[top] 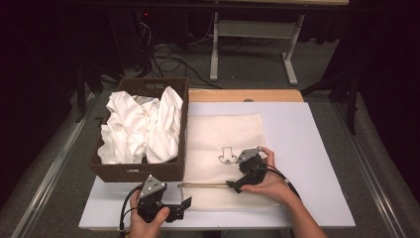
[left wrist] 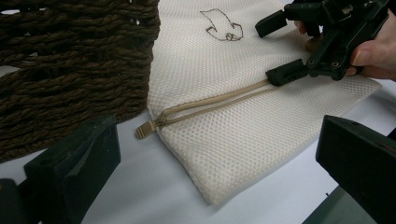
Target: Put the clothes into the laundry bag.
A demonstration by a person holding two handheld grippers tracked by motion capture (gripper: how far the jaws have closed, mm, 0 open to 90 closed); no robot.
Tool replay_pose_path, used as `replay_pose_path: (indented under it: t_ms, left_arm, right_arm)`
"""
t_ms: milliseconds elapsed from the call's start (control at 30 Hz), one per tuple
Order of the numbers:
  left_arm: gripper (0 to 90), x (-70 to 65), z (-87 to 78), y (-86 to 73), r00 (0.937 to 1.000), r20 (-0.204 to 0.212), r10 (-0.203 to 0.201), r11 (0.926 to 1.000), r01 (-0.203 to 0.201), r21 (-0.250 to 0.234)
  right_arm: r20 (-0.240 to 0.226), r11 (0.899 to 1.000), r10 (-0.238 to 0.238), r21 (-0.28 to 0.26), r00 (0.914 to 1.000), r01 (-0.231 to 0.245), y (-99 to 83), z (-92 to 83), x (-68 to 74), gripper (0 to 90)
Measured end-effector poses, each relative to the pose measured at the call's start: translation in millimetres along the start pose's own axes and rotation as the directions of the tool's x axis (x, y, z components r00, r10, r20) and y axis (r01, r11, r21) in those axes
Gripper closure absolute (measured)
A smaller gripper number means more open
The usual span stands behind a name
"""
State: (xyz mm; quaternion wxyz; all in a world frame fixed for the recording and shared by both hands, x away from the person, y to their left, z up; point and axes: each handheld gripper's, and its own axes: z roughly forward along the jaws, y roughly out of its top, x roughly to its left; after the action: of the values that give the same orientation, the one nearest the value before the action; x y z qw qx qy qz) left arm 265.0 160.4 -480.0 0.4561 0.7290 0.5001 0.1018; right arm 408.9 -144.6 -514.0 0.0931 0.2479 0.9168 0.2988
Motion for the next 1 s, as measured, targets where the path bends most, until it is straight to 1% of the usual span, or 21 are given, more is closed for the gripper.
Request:
replay_pose_path:
  t_ms: [100,233,333,433,467,533,667,733,800,833,867,900,933,967,1000]
  left_arm:
    - [0.5,0.3,-0.7,-0.2,1.0,0.003,-0.004,1.0,0.004,-0.002]
    - [0.5,0.0,-0.6,-0.3,0.9999,0.012,-0.005,1.0,0.005,0.002]
    - [0.5,-1.0,-0.4,-0.1,0.9999,0.01,0.001,1.0,-0.001,0.002]
    - [0.5,-0.5,-1.1,0.6,1.0,0.006,0.0,1.0,0.0,0.001]
    - [0.5,-0.4,-1.2,0.7,1.0,0.01,-0.002,1.0,0.002,0.0]
    - [0.5,-0.3,-1.1,0.8,1.0,0.009,-0.002,1.0,0.002,0.001]
    - [0.5,-1.0,-0.4,1.6,0.9999,0.011,0.001,1.0,-0.001,0.004]
    - [0.5,-1.5,-0.9,2.8,0.9999,0.012,0.003,1.0,-0.003,0.003]
    - [0.5,-2.6,-2.3,4.3,0.9998,0.018,0.007,1.0,-0.007,0.001]
    - [0.5,-3.4,-3.3,5.4,0.9998,0.014,0.012,0.9999,-0.012,0.002]
    - [0.5,-3.7,-3.9,6.1,0.9998,0.012,0.017,0.9998,-0.017,0.006]
    - [0.5,-4.3,-4.9,7.5,0.9996,0.009,0.027,0.9996,-0.027,0.009]
    - [0.5,-4.6,-5.6,8.6,0.9995,0.006,0.03,0.9995,-0.03,0.01]
    - [0.5,-4.8,-7.2,10.4,0.9994,0.005,0.035,0.9993,-0.035,0.01]
    - [0.5,-4.8,-8.8,12.2,0.9992,0.006,0.039,0.9992,-0.039,0.01]
  right_arm:
    - [-0.009,1.0,-0.025,0.001,0.9997,0.025,-1.3,0.0,0.5,0.2]
    - [0.0,1.0,-0.015,0.009,0.9999,0.015,-0.4,0.9,1.2,0.3]
    - [0.005,1.0,-0.009,0.011,0.9999,0.009,-0.4,0.9,1.1,1.0]
    - [0.016,1.0,-0.012,0.007,0.9998,0.012,0.0,0.9,0.7,3.6]
    - [0.018,1.0,-0.005,0.004,0.9998,0.005,-0.3,0.4,0.7,5.7]
    - [0.035,1.0,0.016,-0.008,0.9993,-0.016,-0.8,-2.6,-1.3,15.9]
    - [0.057,0.999,0.039,-0.018,0.9976,-0.038,-1.4,-6.5,-5.2,28.2]
    - [0.069,0.998,0.05,-0.027,0.9964,-0.048,-1.2,-8.4,-7.4,43.8]
    - [0.072,0.998,0.059,-0.028,0.9957,-0.057,-1.4,-10.6,-10.6,56.6]
    - [0.08,0.997,0.067,-0.03,0.9945,-0.064,-1.4,-11.2,-12.3,64.2]
    - [0.09,0.996,0.08,-0.036,0.9927,-0.077,-1.6,-11.8,-13.7,73.6]
    - [0.088,0.995,0.09,-0.038,0.992,-0.087,-1.8,-12.2,-13.9,76.3]
    - [0.1,0.995,0.09,-0.042,0.9909,-0.086,-2.0,-12.0,-13.0,81.8]
    - [0.092,0.995,0.097,-0.041,0.9911,-0.093,-1.6,-12.2,-12.8,85.1]
    - [0.112,0.995,0.101,-0.04,0.9886,-0.097,-0.2,-12.5,-10.7,87.2]
